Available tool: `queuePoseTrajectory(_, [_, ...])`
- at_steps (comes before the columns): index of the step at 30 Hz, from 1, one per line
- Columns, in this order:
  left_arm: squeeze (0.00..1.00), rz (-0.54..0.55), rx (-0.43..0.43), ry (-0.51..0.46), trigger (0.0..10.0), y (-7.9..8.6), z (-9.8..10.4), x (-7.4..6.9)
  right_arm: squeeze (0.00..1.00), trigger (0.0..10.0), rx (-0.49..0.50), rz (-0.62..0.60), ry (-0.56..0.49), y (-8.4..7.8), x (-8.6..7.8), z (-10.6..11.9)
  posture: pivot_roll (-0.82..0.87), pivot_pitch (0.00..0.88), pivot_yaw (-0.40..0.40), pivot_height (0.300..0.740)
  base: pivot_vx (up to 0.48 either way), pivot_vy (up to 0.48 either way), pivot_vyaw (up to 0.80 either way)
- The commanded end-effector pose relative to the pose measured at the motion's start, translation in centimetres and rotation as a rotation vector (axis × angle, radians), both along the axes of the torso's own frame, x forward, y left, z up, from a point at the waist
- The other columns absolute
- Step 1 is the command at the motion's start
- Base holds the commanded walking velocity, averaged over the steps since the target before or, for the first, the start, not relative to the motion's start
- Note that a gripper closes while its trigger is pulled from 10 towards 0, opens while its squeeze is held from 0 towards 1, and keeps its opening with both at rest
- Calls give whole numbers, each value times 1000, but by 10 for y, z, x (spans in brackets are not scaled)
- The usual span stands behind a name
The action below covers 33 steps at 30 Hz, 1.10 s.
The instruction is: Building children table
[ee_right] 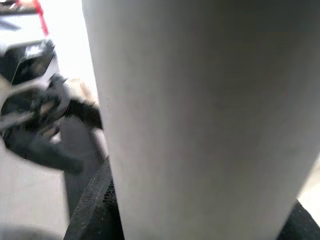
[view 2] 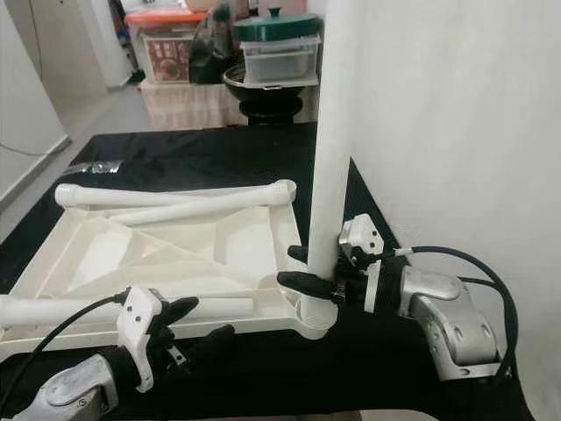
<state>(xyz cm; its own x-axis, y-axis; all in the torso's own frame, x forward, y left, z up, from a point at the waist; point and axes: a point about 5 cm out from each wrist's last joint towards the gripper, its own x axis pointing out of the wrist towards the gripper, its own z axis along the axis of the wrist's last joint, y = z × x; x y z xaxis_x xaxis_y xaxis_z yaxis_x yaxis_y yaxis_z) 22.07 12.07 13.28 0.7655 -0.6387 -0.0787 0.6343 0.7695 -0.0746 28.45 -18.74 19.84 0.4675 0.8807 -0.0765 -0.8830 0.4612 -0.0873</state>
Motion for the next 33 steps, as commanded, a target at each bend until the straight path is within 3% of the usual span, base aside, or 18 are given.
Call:
queuePoseTrajectory(1, [0,50,19,14,10000,4,-3,3,0,10000,3,-8,-23,3,2,2,-43,96,21,740,0,0,0])
queuePoseTrajectory(5, [0,123,56,-14,10000,0,1,13,0,10000,146,-38,-32,22,7,9,-36,102,23,740,0,0,0])
queuePoseTrajectory(12, [0,109,54,-43,10000,-2,7,16,0,10000,210,14,-61,28,5,19,-50,95,29,740,0,0,0])
queuePoseTrajectory(17, [0,106,50,-52,10000,-5,9,18,0,10000,211,46,-67,31,1,21,-60,86,33,740,0,0,320])
queuePoseTrajectory(24, [0,131,128,-94,10000,-7,6,24,0,10000,202,50,-49,37,-2,15,-62,75,38,740,0,0,800])
queuePoseTrajectory(33, [0,138,173,-114,10000,-10,5,33,0,10000,198,4,-51,43,5,12,-71,44,39,740,0,0,0])
